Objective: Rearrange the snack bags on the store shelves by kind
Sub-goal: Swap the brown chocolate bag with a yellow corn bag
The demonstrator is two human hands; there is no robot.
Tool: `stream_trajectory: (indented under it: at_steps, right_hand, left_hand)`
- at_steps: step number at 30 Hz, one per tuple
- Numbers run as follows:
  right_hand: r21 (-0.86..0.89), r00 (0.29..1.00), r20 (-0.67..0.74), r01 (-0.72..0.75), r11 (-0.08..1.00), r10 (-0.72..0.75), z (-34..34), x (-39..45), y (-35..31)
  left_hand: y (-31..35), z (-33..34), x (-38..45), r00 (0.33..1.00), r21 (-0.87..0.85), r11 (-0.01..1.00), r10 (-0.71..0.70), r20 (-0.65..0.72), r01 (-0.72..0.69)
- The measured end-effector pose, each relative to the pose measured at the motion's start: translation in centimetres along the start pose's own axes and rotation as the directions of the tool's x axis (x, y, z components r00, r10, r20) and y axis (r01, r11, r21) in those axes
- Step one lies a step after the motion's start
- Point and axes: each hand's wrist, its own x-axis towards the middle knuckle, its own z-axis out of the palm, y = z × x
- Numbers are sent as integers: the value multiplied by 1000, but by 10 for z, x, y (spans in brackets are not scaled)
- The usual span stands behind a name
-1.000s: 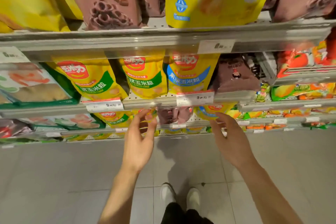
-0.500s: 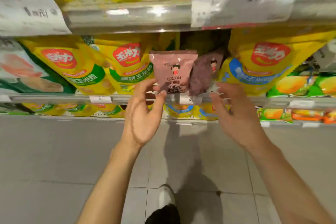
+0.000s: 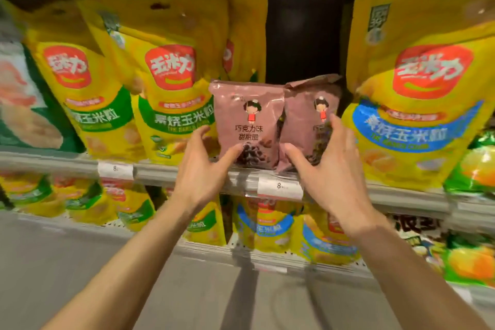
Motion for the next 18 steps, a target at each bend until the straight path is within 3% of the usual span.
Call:
stream_trajectory:
  at_steps: [7, 13, 18]
  right_hand:
    - [83, 984, 98, -160, 984, 152, 1, 18, 1]
    - [202, 973, 153, -201, 959, 172, -8, 28, 10]
    - [242, 967, 197, -210, 947, 164, -20, 26, 3]
  left_hand:
    - [13, 9, 13, 992, -205, 973, -92, 88, 109]
    - [29, 5, 9, 992, -266, 963, -77, -95, 50]
    - [39, -12, -5, 984, -280, 959, -97, -146, 53]
